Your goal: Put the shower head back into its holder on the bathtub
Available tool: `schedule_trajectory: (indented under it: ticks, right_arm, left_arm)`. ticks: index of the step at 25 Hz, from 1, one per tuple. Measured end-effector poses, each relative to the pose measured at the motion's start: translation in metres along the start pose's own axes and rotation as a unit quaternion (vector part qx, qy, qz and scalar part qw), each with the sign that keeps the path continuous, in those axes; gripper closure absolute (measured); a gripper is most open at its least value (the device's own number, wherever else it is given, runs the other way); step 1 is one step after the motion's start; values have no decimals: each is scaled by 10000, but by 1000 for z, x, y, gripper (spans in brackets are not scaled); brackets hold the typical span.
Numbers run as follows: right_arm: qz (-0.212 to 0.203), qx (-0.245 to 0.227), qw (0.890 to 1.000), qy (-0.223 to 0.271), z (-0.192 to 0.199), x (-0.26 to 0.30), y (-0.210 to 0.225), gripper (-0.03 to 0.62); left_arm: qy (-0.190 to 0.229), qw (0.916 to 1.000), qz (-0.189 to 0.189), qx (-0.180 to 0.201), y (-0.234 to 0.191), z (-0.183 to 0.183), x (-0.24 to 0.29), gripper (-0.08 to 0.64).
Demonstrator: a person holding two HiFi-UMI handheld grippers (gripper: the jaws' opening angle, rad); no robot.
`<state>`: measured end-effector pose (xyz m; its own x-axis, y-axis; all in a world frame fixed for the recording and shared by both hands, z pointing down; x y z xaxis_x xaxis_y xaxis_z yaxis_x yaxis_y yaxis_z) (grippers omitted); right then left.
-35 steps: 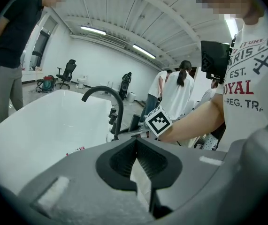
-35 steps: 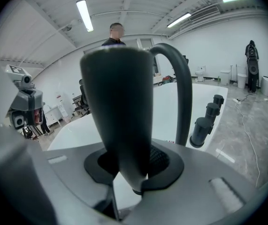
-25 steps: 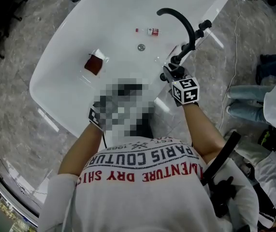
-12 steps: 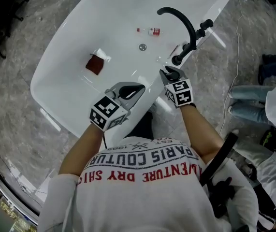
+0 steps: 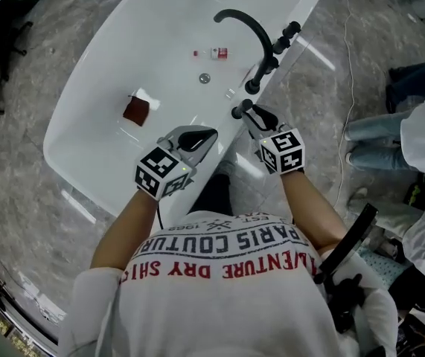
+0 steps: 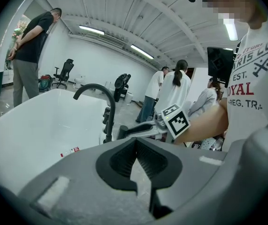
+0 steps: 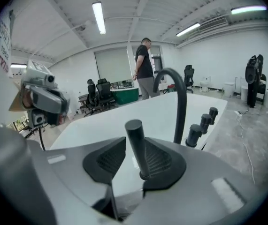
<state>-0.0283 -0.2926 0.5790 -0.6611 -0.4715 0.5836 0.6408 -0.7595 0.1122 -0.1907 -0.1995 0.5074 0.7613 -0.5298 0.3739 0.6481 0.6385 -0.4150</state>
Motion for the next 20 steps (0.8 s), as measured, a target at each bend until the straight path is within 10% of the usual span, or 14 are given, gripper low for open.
schedule_trajectory:
  ticks: [5,20]
  right_arm:
    - [-93,213,9961,857,-28,-88,-13,588]
    - [-967,115,9842,1479,49,-347,-149,588]
  left_arm:
    - [128,9991,318,250,38,-16,11,557]
    - [793,9938,542,567,283,37,-32,557]
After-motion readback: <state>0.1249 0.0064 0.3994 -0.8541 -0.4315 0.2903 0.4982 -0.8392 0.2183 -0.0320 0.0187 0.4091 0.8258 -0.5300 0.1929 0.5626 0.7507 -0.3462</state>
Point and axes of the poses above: the fingertips, and each gripper's own axes: x forward along the fingers, y to its right, z out of its underside, the point moved 7 cm from there along -x, backward along the fingers, and after that the axes turned 7 degrees about z, right-handed, at the moved point
